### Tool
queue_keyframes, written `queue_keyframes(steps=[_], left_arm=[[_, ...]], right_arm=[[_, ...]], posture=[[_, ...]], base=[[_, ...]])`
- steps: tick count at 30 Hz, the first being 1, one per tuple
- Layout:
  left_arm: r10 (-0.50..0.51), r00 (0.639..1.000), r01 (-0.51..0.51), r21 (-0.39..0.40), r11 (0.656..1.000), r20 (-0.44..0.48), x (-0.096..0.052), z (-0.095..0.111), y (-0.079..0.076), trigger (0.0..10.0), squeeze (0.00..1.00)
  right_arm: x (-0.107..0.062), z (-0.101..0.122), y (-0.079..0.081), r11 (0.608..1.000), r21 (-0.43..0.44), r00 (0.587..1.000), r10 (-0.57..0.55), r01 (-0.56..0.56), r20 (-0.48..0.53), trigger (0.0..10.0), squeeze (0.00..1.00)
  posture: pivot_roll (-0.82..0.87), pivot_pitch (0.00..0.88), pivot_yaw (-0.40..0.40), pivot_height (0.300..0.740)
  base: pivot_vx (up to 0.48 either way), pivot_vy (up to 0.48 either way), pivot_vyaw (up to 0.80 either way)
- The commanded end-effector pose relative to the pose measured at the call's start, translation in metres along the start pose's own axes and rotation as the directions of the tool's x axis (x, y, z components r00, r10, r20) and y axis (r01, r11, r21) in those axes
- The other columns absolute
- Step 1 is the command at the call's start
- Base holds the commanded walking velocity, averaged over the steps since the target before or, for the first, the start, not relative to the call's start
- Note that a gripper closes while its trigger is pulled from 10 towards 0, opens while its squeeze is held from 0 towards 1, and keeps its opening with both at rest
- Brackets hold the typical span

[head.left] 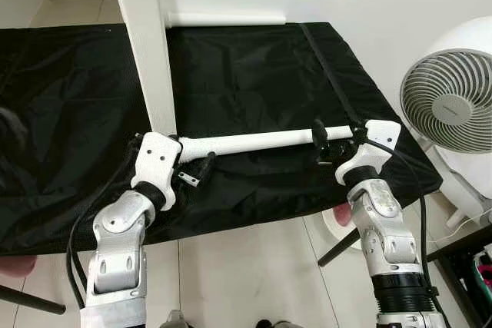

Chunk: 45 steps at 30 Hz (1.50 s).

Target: Building children table

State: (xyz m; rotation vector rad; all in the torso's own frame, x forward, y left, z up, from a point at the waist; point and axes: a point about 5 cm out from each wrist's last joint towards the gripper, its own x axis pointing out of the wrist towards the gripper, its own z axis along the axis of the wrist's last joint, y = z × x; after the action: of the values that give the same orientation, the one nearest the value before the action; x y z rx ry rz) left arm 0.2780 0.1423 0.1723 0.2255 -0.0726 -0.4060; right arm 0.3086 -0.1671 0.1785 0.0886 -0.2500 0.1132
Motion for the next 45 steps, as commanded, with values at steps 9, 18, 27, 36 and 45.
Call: queue_keyframes(steps=[9, 18, 27, 36, 45], left_arm=[[0.497, 0.868, -0.496, -0.057, 0.866, -0.007, -0.007, 0.006, 0.022, 10.0, 0.0], [0.585, 0.811, -0.584, -0.052, 0.81, 0.009, -0.034, 0.002, 0.024, 10.0, 0.0], [0.583, 0.812, -0.582, -0.024, 0.813, 0.04, -0.041, 0.006, 0.029, 10.0, 0.0], [0.389, 0.915, -0.384, -0.058, 0.921, 0.11, -0.034, 0.013, 0.001, 10.0, 0.0], [0.276, 0.955, -0.272, -0.045, 0.961, 0.107, -0.033, 0.009, -0.008, 10.0, 0.0]], right_arm=[[0.001, 0.005, 0.001, 1.0, -0.018, 0.999, 0.019, -0.019, 0.033, 10.0, 0.0], [0.0, 0.003, 0.003, 1.0, -0.013, 0.999, 0.016, -0.016, 0.031, 10.0, 0.0], [0.002, 0.002, 0.004, 0.999, -0.014, 0.999, 0.034, -0.034, 0.031, 10.0, 0.0], [0.003, 0.0, 0.006, 0.999, -0.017, 0.999, 0.044, -0.043, 0.026, 10.0, 0.0], [0.003, 0.0, 0.007, 0.999, -0.015, 0.998, 0.05, -0.049, 0.027, 10.0, 0.0]], posture=[[0.14, 0.105, -0.04, 0.74], [0.15, 0.11, -0.041, 0.74], [0.16, 0.113, -0.049, 0.74], [0.17, 0.116, -0.051, 0.74], [0.18, 0.108, -0.048, 0.74]], base=[[0.0, 0.0, 0.0], [0.0, 0.0, 0.0], [0.0, 0.0, 0.0], [0.0, 0.0, 0.0], [0.0, 0.0, 0.0]])
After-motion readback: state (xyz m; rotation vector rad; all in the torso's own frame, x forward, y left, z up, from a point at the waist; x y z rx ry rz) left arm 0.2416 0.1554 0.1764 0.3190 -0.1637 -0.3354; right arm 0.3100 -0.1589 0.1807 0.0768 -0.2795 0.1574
